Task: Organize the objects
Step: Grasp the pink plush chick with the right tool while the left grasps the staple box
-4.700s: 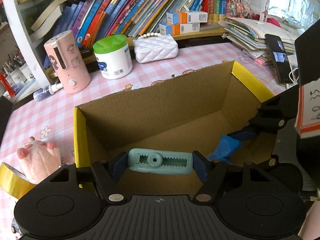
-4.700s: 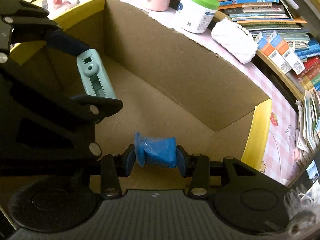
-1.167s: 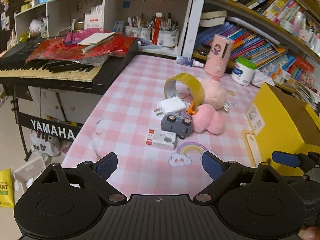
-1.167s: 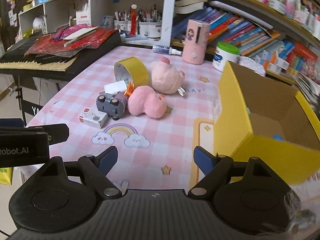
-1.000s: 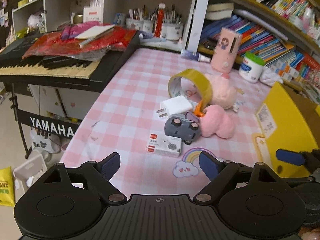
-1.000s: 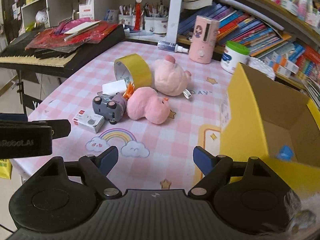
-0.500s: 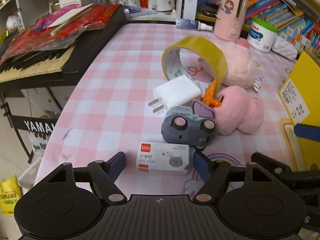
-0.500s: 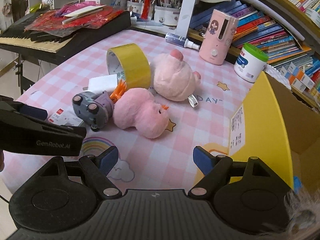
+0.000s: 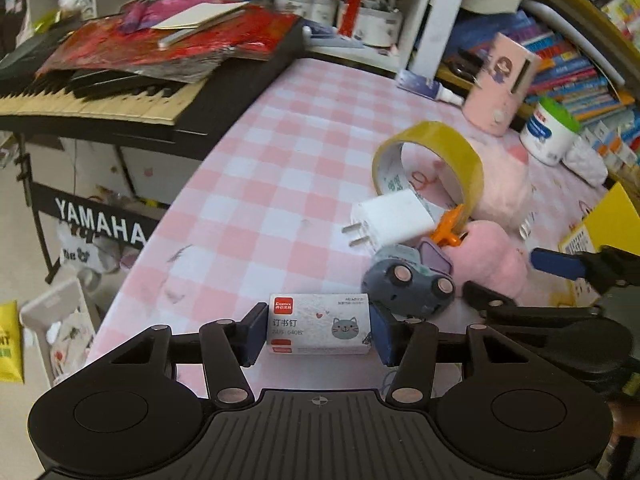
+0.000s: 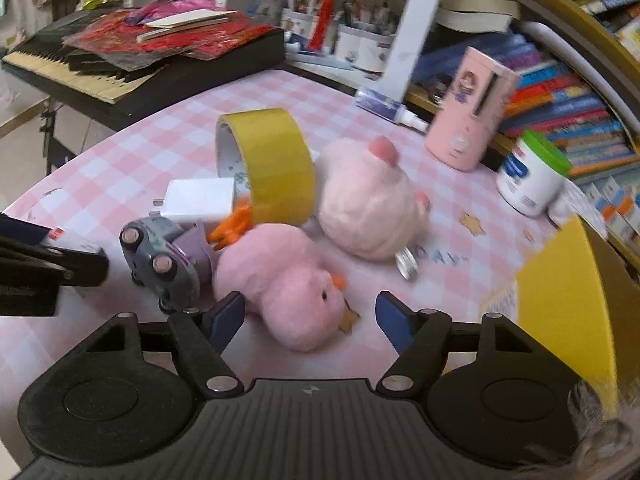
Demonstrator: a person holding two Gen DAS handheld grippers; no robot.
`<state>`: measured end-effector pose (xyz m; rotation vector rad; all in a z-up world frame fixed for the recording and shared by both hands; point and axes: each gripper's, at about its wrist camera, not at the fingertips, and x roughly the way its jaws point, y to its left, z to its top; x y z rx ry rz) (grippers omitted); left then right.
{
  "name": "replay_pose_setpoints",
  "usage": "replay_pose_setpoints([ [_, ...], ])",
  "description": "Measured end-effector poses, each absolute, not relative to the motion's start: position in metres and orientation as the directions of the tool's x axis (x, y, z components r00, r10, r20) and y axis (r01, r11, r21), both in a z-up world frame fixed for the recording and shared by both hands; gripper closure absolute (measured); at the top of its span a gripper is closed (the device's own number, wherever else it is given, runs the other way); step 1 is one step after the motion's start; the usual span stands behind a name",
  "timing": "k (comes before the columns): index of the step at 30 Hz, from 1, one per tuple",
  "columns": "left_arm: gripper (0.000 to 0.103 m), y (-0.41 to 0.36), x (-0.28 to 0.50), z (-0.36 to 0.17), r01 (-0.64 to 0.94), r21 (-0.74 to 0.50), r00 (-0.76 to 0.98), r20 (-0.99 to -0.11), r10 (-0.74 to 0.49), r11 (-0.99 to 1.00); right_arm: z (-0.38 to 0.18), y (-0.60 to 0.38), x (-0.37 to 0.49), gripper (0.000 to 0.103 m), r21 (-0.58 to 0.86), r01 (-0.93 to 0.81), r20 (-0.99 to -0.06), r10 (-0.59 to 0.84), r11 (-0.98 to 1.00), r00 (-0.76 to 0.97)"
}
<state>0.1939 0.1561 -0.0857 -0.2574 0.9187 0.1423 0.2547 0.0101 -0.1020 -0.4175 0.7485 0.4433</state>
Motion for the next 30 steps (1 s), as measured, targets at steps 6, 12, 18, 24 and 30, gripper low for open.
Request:
replay_pose_setpoints([
  [6,0.051,0.156,0.189,-0.082,-0.237,-0.163,0.604,-0.797,0.014,0.958,-0.113,0.030,0.266,0.038,-0.259,-0.628,-0.741,0.266,0.733,0.617],
  [12,0.051,0.154,0.182,-0.075,-0.226,-0.189,0.626,-0.780,-0.007,0.956,-0.107,0.018,0.267,0.058,-0.187,-0.626,-0.748,0.304,0.757,0.590],
  [18,0.051,0.150,0.169,-0.062,-0.211,-0.240,0.665,-0.746,-0.041,0.948,-0.086,-0.012,0.245,0.058,-0.044,-0.521,-0.760,0.310,0.852,0.572],
  [24,0.051,0.145,0.151,-0.047,-0.173,-0.292,0.700,-0.708,-0.091,0.941,-0.062,-0.032,0.213,0.059,0.013,-0.454,-0.747,0.311,0.891,0.588],
  [30,0.051,0.136,0.123,-0.041,-0.129,-0.290,0.711,-0.693,-0.115,0.948,-0.059,-0.042,0.176,0.059,0.033,-0.422,-0.756,0.299,0.906,0.582],
])
